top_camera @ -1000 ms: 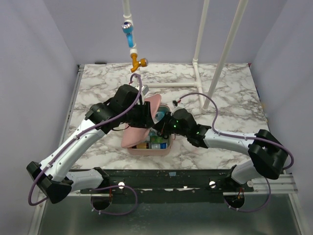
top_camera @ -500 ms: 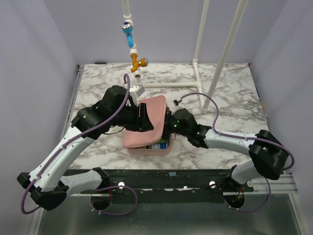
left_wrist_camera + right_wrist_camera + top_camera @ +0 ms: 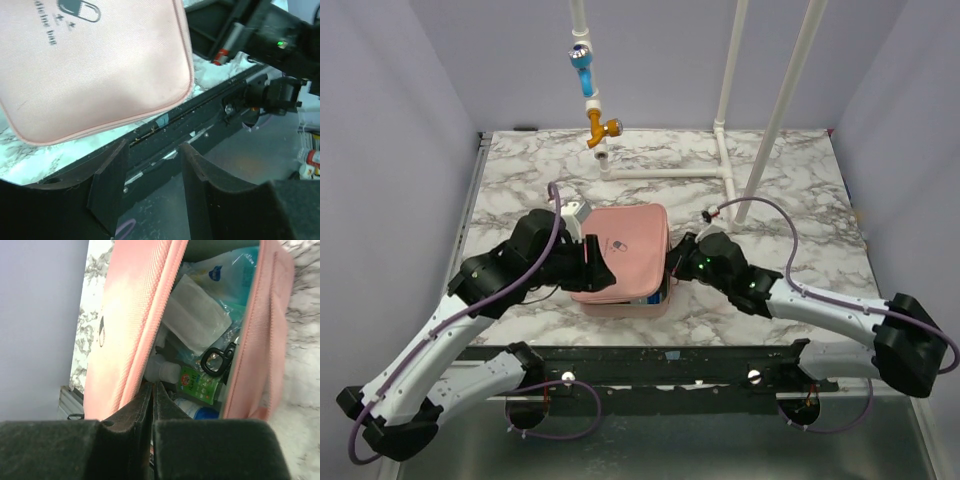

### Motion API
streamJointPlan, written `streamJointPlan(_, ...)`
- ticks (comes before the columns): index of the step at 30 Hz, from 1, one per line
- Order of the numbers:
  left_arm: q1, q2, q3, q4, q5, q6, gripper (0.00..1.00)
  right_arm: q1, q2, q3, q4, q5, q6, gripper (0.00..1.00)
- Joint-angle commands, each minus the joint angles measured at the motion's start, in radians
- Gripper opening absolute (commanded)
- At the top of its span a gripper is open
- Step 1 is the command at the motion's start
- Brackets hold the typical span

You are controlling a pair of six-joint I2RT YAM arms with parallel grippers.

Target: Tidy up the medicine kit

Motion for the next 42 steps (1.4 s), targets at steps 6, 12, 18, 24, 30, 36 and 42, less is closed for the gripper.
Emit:
streamJointPlan(6,0.014,-0.175,-0.094,0.041,-0.287,-0.082,0.56,0.001,-0.198,-0.013,-0.286,0.192,-0.08,0.09)
streamJointPlan(12,0.041,-0.179,-0.103,0.029,-0.377,-0.096,0.62,0.0,-0.253,-0.003,-0.407,0.213,-0.127,0.12)
streamJointPlan(18,0.19,-0.124,-0.122,0.057,-0.345,-0.058,0.63,0.001,-0.265,0.006,-0.406,0.052,-0.197,0.15)
streamJointPlan(24,0.365,-0.068,-0.212,0.162,-0.166,-0.073,0.63,0.001,-0.264,-0.03,-0.355,-0.108,-0.184,0.15)
streamJointPlan(30,0.48,-0.001,-0.297,0.221,-0.109,-0.111,0.62,0.02,-0.251,-0.044,-0.399,-0.113,-0.173,0.07)
streamJointPlan(36,0.567,0.017,-0.391,0.301,-0.084,-0.151,0.57,0.031,-0.276,-0.086,-0.446,-0.008,-0.129,0.02)
streamJointPlan(42,0.614,0.042,-0.454,0.335,-0.114,-0.202,0.52,0.032,-0.234,-0.107,-0.433,0.019,-0.099,0.01)
